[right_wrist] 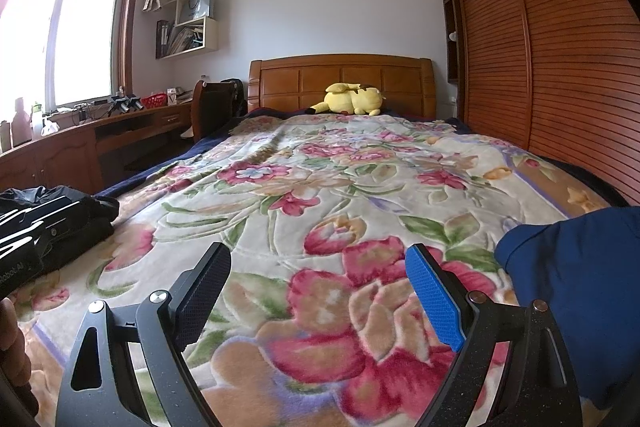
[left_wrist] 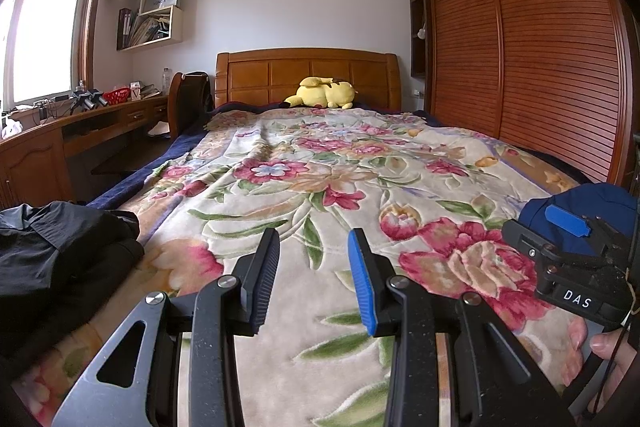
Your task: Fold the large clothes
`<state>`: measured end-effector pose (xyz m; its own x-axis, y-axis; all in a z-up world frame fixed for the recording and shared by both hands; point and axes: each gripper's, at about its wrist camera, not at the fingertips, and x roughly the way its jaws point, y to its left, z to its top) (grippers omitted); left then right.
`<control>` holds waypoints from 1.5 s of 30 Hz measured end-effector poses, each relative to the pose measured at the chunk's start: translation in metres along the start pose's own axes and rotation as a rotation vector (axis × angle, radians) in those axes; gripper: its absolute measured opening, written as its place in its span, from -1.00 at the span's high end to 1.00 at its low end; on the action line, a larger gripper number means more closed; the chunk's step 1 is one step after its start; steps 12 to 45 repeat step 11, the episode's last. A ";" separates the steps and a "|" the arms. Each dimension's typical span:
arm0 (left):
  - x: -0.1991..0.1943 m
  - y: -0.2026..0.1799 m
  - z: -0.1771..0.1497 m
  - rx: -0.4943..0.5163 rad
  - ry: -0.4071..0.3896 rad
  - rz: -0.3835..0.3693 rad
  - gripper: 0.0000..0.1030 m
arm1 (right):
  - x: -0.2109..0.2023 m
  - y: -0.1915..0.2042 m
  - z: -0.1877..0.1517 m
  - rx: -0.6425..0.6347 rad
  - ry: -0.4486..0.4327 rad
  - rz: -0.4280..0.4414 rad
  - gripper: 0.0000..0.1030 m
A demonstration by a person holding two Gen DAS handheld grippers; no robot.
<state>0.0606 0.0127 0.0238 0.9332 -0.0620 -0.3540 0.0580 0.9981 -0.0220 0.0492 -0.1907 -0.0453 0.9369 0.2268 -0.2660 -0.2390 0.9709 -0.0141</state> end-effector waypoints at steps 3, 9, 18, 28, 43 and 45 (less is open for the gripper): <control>0.000 0.000 0.000 0.001 -0.001 -0.001 0.29 | 0.000 0.000 0.000 0.001 0.000 0.001 -0.75; 0.000 0.000 -0.001 0.000 -0.001 -0.001 0.29 | 0.000 0.000 0.000 0.001 -0.001 -0.001 -0.75; 0.000 0.000 -0.001 0.000 -0.001 -0.001 0.29 | 0.000 0.000 0.000 0.001 0.000 0.000 -0.75; 0.000 0.000 -0.001 0.000 -0.001 -0.001 0.29 | 0.000 0.000 0.000 0.001 0.000 0.000 -0.75; 0.000 0.000 -0.001 0.000 -0.001 -0.001 0.29 | 0.000 0.000 0.000 0.001 0.000 0.000 -0.75; 0.000 0.000 -0.001 0.000 -0.001 -0.001 0.29 | 0.000 0.000 0.000 0.001 0.000 0.000 -0.75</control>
